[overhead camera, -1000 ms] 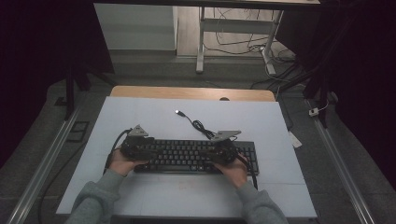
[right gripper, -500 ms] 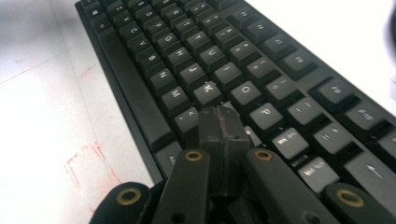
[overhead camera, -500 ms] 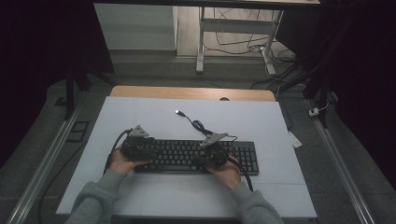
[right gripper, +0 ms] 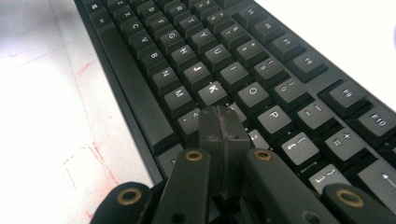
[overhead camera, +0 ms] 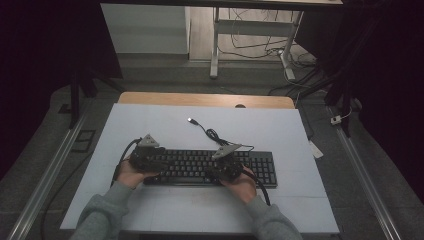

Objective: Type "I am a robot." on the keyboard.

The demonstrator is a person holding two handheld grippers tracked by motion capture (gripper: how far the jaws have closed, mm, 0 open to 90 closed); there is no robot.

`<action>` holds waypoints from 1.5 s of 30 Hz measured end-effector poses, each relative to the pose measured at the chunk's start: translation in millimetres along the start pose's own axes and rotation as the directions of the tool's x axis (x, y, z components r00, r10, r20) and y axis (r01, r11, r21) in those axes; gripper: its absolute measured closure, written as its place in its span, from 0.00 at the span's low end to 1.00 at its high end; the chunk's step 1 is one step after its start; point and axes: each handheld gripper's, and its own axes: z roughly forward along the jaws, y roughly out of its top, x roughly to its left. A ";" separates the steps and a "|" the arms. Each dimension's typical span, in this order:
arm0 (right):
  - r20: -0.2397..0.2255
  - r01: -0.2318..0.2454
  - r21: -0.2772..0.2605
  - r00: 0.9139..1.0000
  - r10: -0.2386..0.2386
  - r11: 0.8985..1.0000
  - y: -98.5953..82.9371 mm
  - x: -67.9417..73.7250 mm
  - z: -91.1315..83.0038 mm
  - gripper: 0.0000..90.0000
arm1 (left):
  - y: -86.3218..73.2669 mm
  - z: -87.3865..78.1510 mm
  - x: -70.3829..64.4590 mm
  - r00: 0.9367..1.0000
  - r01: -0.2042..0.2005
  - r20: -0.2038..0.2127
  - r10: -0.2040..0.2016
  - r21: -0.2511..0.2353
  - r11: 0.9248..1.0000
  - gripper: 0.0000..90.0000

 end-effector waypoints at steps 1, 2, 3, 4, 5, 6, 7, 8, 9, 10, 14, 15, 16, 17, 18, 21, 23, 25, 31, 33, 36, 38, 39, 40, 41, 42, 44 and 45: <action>0.005 0.004 -0.008 1.000 -0.004 1.000 0.3 -0.4 -1.2 1.00 | 0.0 -0.2 0.1 1.000 0.001 -0.001 -0.001 -0.001 1.000 0.40; 0.010 0.004 -0.016 1.000 -0.004 1.000 0.6 -0.7 -3.3 1.00 | -0.1 -0.6 0.2 1.000 0.002 -0.001 -0.002 -0.003 1.000 0.40; 0.009 -0.001 -0.031 1.000 0.002 1.000 0.9 -1.7 -6.3 1.00 | -0.1 -0.8 0.3 1.000 0.002 -0.002 -0.002 -0.004 1.000 0.40; 0.011 -0.004 -0.043 1.000 0.005 0.999 1.1 -2.9 -8.8 1.00 | -0.1 -1.1 0.4 1.000 0.002 -0.002 -0.002 -0.005 1.000 0.40; 0.012 -0.008 -0.058 1.000 0.009 0.998 1.0 -4.1 -11.2 1.00 | -0.1 -1.1 0.4 1.000 0.002 -0.003 -0.002 -0.005 1.000 0.40; 0.019 -0.014 -0.067 1.000 0.015 0.998 1.0 -5.0 -13.9 1.00 | -0.2 -1.0 0.3 1.000 0.001 -0.003 -0.001 -0.005 1.000 0.40; 0.027 -0.016 -0.080 0.999 0.018 0.997 0.7 -6.3 -16.4 1.00 | -0.2 -0.9 0.4 1.000 0.001 -0.002 -0.001 -0.004 1.000 0.40; 0.032 -0.018 -0.092 0.999 0.021 0.996 0.3 -7.8 -18.9 1.00 | -0.2 -0.6 0.4 1.000 0.001 -0.002 -0.001 -0.003 1.000 0.40; 0.037 -0.022 -0.100 0.999 0.026 0.995 0.0 -8.8 -20.8 1.00 | -0.3 -0.4 0.4 1.000 0.001 -0.002 -0.001 -0.003 1.000 0.40; 0.040 -0.033 -0.117 0.999 0.037 0.993 -0.8 -10.3 -23.5 1.00 | -0.3 -0.4 0.3 1.000 0.001 -0.002 -0.001 -0.002 1.000 0.40; 0.094 -0.039 -0.150 0.994 0.053 0.988 -2.8 -12.7 -29.6 0.74 | -0.3 -1.0 -0.3 1.000 0.000 -0.003 0.000 -0.004 1.000 0.40; 0.105 -0.035 -0.163 0.993 0.052 0.986 -3.6 -13.0 -30.8 0.69 | -0.3 -1.2 -0.5 1.000 -0.001 -0.004 0.001 -0.004 1.000 0.40; 0.119 -0.033 -0.171 0.991 0.054 0.985 -4.4 -13.6 -33.1 0.66 | -0.3 -1.4 -0.6 1.000 -0.001 -0.004 0.001 -0.005 1.000 0.40; 0.119 -0.037 -0.179 0.991 0.059 0.983 -5.3 -14.4 -34.8 0.63 | -0.4 -1.5 -0.6 1.000 -0.001 -0.004 0.001 -0.005 1.000 0.40; 0.119 -0.040 -0.181 0.991 0.063 0.983 -6.0 -15.2 -36.3 0.61 | -0.4 -1.6 -0.6 1.000 0.000 -0.005 0.000 -0.006 1.000 0.40; 0.133 -0.043 -0.188 0.989 0.069 0.981 -10.0 -17.9 -41.8 0.58 | -0.9 -1.9 -0.4 1.000 0.000 -0.005 -0.001 -0.004 1.000 0.40; 0.139 -0.051 -0.195 0.987 0.079 0.979 -14.1 -19.9 -45.7 0.56 | -1.6 -2.4 -1.2 1.000 0.001 -0.008 -0.001 -0.004 1.000 0.39; 0.143 -0.054 -0.200 0.986 0.084 0.978 -18.5 -21.7 -49.4 0.56 | -2.4 -3.5 -2.2 1.000 -0.002 -0.010 0.002 -0.002 1.000 0.39; 0.156 -0.064 -0.210 0.983 0.098 0.976 -33.7 -25.4 -63.9 0.54 | -7.6 -7.4 -5.0 1.000 0.003 -0.013 -0.004 -0.012 1.000 0.39; 0.164 -0.064 -0.215 0.981 0.100 0.975 -39.3 -26.3 -70.2 0.53 | -10.3 -9.0 -6.5 1.000 0.008 -0.013 -0.009 -0.016 1.000 0.39; 0.177 -0.067 -0.216 0.978 0.107 0.974 -49.0 -27.3 -80.0 0.53 | -14.4 -12.0 -8.5 1.000 0.012 -0.011 -0.012 -0.020 1.000 0.39; 0.190 -0.067 -0.211 0.976 0.108 0.975 -56.3 -28.2 -86.9 0.52 | -17.2 -13.7 -10.5 1.000 0.010 -0.011 -0.010 -0.023 1.000 0.39; 0.194 -0.069 -0.212 0.975 0.111 0.975 -60.1 -28.9 -90.0 0.52 | -18.9 -14.8 -11.9 1.000 0.009 -0.010 -0.009 -0.023 1.000 0.39; 0.201 -0.071 -0.217 0.973 0.116 0.974 -64.8 -29.7 -93.6 0.52 | -19.9 -15.6 -12.8 1.000 0.008 -0.010 -0.009 -0.022 1.000 0.39; 0.206 -0.071 -0.214 0.972 0.117 0.974 -67.5 -30.4 -96.3 0.52 | -21.3 -16.4 -14.2 1.000 0.010 -0.009 -0.010 -0.024 1.000 0.39; 0.211 -0.078 -0.219 0.970 0.125 0.973 -71.1 -31.1 -99.5 0.52 | -22.7 -17.5 -15.1 1.000 0.005 -0.009 -0.005 -0.025 1.000 0.39; 0.222 -0.084 -0.226 0.966 0.135 0.970 -78.5 -32.7 -105.3 0.52 | -26.0 -19.8 -17.4 1.000 0.008 -0.007 -0.008 -0.027 1.000 0.39; 0.231 -0.085 -0.222 0.963 0.137 0.971 -82.1 -33.3 -108.5 0.52 | -27.7 -21.1 -18.1 1.000 0.006 -0.006 -0.006 -0.028 1.000 0.39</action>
